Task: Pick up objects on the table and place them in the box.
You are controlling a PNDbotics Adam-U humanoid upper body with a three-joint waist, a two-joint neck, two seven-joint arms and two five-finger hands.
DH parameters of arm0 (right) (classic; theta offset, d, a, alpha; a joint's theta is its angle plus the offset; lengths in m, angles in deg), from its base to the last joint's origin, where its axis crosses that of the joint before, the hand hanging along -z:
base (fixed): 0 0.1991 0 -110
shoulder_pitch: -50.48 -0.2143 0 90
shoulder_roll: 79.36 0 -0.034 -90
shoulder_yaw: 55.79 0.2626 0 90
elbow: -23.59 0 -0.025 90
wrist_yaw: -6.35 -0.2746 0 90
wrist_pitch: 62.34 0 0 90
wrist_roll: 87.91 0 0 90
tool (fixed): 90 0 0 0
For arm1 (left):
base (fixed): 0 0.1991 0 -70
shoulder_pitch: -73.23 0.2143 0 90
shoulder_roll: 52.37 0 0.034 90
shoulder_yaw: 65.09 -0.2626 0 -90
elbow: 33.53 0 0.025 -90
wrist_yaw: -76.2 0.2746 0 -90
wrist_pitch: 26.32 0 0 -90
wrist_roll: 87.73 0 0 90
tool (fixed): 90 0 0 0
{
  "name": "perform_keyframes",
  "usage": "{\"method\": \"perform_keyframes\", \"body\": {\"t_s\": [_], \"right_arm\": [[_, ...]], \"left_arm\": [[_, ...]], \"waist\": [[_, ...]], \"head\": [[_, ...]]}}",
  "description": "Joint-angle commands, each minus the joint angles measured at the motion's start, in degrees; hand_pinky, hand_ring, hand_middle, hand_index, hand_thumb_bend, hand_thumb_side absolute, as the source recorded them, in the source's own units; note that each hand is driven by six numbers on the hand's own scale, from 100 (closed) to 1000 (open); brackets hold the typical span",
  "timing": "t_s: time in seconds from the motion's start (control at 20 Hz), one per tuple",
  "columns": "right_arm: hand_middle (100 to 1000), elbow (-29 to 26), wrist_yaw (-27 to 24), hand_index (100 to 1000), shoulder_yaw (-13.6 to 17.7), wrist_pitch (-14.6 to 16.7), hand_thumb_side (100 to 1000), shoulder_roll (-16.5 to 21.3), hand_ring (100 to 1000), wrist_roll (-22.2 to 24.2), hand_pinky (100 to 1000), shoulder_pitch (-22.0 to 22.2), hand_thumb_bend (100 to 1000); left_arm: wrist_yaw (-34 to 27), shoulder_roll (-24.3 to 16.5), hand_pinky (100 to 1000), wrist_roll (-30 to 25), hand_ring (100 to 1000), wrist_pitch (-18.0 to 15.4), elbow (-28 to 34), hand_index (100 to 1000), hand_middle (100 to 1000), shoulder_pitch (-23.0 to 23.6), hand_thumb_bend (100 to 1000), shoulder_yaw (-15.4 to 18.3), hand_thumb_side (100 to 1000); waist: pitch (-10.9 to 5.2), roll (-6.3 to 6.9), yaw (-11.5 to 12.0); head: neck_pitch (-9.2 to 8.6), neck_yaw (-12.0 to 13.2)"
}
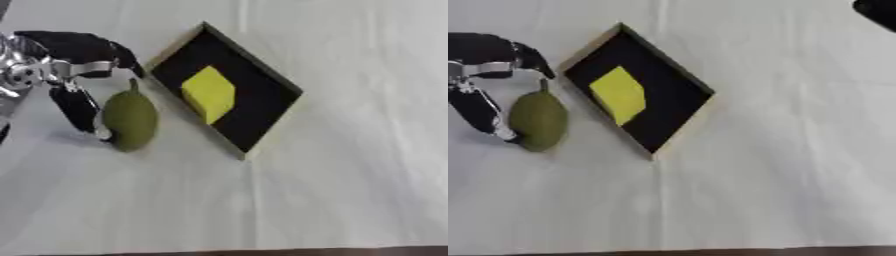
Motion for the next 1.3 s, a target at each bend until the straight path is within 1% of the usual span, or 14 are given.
{"method": "perform_keyframes", "body": {"t_s": [0.05, 0.1, 0.15, 0.25, 0.3, 0.4, 0.55, 0.6, 0.65, 0.7, 0.85, 1.0, 1.1, 1.3], "right_arm": [[647, -0.8, -0.4, 794, 0.8, 0.3, 663, 1.0, 697, 0.0, 800, -0.3, 100], [647, -0.8, -0.4, 794, 0.8, 0.3, 664, 1.0, 696, -0.1, 801, -0.3, 100], [646, -0.8, -0.4, 794, 0.8, 0.2, 665, 0.9, 696, -0.2, 800, -0.2, 100], [646, -0.8, -0.4, 793, 0.9, 0.1, 667, 0.8, 696, -0.2, 800, -0.1, 100], [646, -0.8, -0.5, 793, 0.9, 0.1, 668, 0.8, 696, -0.2, 800, -0.1, 100], [646, -0.8, -0.5, 793, 0.9, 0.1, 667, 0.8, 696, -0.3, 801, 0.0, 100], [646, -0.8, -0.5, 793, 1.0, 0.1, 665, 0.8, 696, -0.4, 801, 0.1, 100], [646, -0.8, -0.5, 793, 1.1, 0.1, 666, 0.8, 696, -0.4, 801, 0.2, 100], [646, -0.8, -0.5, 793, 1.1, 0.1, 665, 0.8, 696, -0.4, 801, 0.2, 100], [646, -0.8, -0.5, 793, 1.1, 0.0, 666, 0.8, 696, -0.5, 801, 0.2, 100], [646, -0.8, -0.5, 793, 1.2, 0.0, 667, 0.8, 696, -0.5, 801, 0.3, 100], [646, -0.8, -0.6, 793, 1.1, -0.1, 670, 0.8, 696, -0.3, 801, 0.2, 100], [646, -0.8, -0.7, 793, 1.0, -0.2, 673, 0.7, 696, -0.1, 801, 0.0, 100], [647, -0.8, -0.8, 794, 0.7, -0.1, 675, 0.7, 696, 0.3, 801, -0.6, 100]], "left_arm": [[0.4, -0.2, 874, 0.4, 836, -0.3, 0.3, 861, 776, -0.9, 637, 0.4, 247], [0.0, -0.1, 849, 0.7, 795, -0.2, 0.6, 829, 727, -0.7, 585, 0.5, 242], [-0.6, -0.2, 820, 1.0, 761, 0.1, 1.0, 799, 692, -0.6, 526, 0.6, 217], [-1.8, -0.3, 779, 1.6, 702, 1.0, 2.0, 748, 627, -0.4, 445, 1.1, 155], [-2.3, -0.4, 768, 2.0, 684, 1.5, 2.6, 733, 613, -0.4, 423, 1.4, 141], [-2.9, -0.7, 745, 2.7, 650, 2.4, 3.9, 704, 584, -0.2, 339, 2.0, 100], [-3.0, -1.3, 732, 3.7, 633, 3.5, 6.1, 676, 560, -0.3, 289, 3.3, 100], [-3.0, -1.4, 726, 4.0, 621, 3.8, 6.8, 658, 544, -0.4, 100, 3.8, 135], [-3.0, -1.5, 725, 4.4, 619, 4.1, 7.5, 655, 538, -0.6, 273, 4.3, 100], [-2.9, -1.5, 717, 4.7, 606, 4.5, 8.1, 636, 520, -1.0, 255, 5.0, 100], [-2.9, -1.2, 719, 6.1, 608, 5.6, 9.2, 636, 521, -2.2, 239, 6.7, 100], [-2.6, -0.4, 720, 7.2, 608, 6.3, 8.5, 637, 522, -3.7, 238, 7.9, 100], [-1.4, 0.6, 721, 8.2, 613, 6.6, 6.6, 645, 531, -4.8, 238, 8.2, 100], [0.0, 3.8, 725, 11.2, 622, 6.2, 0.0, 657, 543, -7.6, 236, 7.6, 100]], "waist": [[-1.20, -0.03, -0.1], [-1.18, -0.02, -0.1], [-1.16, -0.01, -0.1], [-1.15, 0.00, -0.1], [-1.16, 0.00, 0.0], [-1.21, 0.01, 0.0], [-1.30, 0.00, 0.1], [-1.33, 0.00, 0.1], [-1.35, 0.00, 0.2], [-1.39, 0.02, 0.2], [-1.43, 0.06, 0.3], [-1.46, 0.15, 0.2], [-1.44, 0.22, 0.0], [-1.20, 0.40, -0.7]], "head": [[-0.82, 0.2], [-0.80, 0.1], [-0.78, 0.1], [-0.77, 0.1], [-0.75, 0.1], [-0.68, 0.0], [-0.63, -0.1], [-0.63, -0.2], [-0.62, -0.2], [-0.60, -0.3], [-0.56, -0.3], [-0.55, -0.3], [-0.57, -0.2], [-0.84, 0.6]]}}
